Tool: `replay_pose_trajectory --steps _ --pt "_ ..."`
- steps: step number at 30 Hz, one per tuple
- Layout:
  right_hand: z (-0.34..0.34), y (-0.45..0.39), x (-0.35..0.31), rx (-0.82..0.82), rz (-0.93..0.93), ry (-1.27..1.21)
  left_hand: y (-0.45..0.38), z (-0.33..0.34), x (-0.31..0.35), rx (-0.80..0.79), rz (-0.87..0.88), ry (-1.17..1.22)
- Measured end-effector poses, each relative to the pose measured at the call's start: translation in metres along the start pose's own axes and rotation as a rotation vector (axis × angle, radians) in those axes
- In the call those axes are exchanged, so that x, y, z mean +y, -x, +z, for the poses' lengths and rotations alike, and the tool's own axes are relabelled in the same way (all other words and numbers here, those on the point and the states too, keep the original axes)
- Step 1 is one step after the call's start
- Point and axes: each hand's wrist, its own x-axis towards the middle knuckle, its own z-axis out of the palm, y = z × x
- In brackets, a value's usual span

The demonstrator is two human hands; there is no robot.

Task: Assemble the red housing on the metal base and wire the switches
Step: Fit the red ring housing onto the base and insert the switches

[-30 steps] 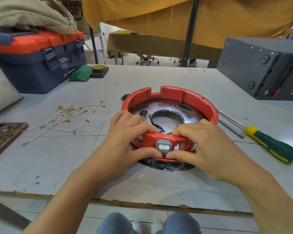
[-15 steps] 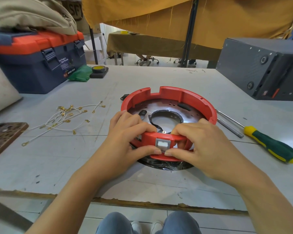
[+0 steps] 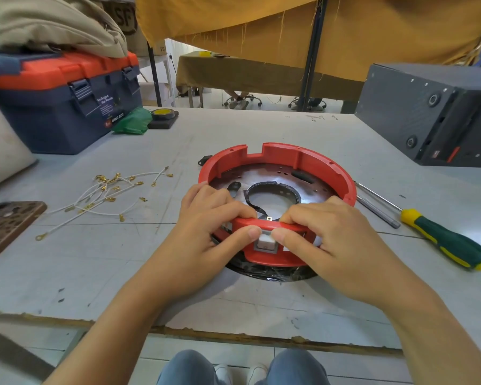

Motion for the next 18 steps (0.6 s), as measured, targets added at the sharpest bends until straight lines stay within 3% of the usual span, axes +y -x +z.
replay_pose_trajectory --steps 18 --pt "-0.0013 0.0004 -0.0018 -0.014 0.022 0.007 0.0016 -0.0017 0.0048 -0.007 -0.032 0.008"
